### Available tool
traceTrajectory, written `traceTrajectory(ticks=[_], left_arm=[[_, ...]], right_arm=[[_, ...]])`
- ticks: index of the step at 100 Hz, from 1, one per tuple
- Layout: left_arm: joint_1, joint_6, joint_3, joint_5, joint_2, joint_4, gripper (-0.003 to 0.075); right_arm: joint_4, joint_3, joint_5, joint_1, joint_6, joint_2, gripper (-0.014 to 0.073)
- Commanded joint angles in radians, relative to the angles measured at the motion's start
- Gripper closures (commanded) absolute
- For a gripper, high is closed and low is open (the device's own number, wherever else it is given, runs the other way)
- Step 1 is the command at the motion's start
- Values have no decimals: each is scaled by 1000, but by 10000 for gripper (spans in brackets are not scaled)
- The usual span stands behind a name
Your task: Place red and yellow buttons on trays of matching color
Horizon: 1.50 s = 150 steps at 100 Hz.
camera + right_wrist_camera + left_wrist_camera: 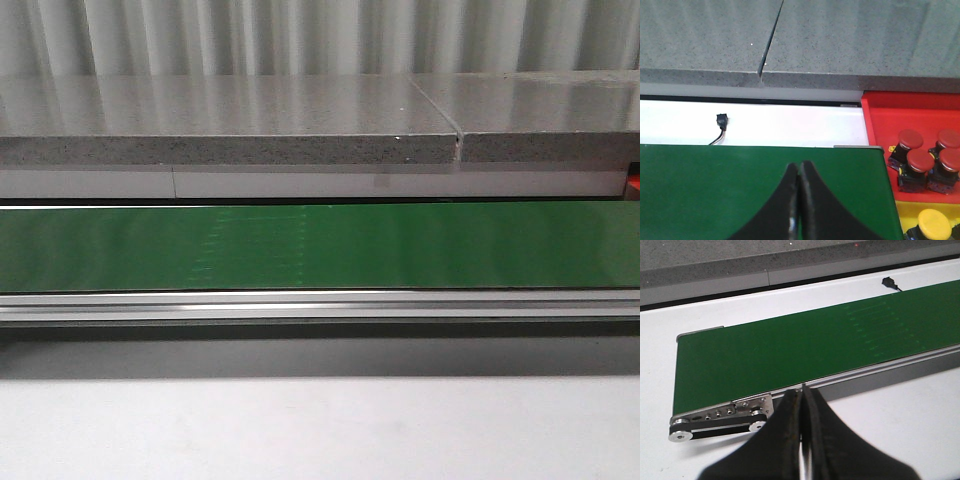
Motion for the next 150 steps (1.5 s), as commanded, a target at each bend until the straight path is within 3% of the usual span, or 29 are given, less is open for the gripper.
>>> traceTrajectory(ticks=[1, 61, 107, 119, 150], left_arm=[[-8, -4, -26, -62, 9, -21, 741], [-8, -4, -26, -62, 9, -21, 741], [-8, -4, -26, -62, 9, -21, 741], [-8, -4, -26, -62, 9, -21, 741], [-8, -4, -26, -62, 9, -21, 741]], right_arm=[[4, 28, -145, 0, -9, -46, 660], [10, 410, -500, -8, 3, -227, 660], [78, 645, -557, -117, -70, -430, 660], [82, 643, -484, -117, -140, -507, 660], [82, 643, -452, -117, -140, -644, 660]])
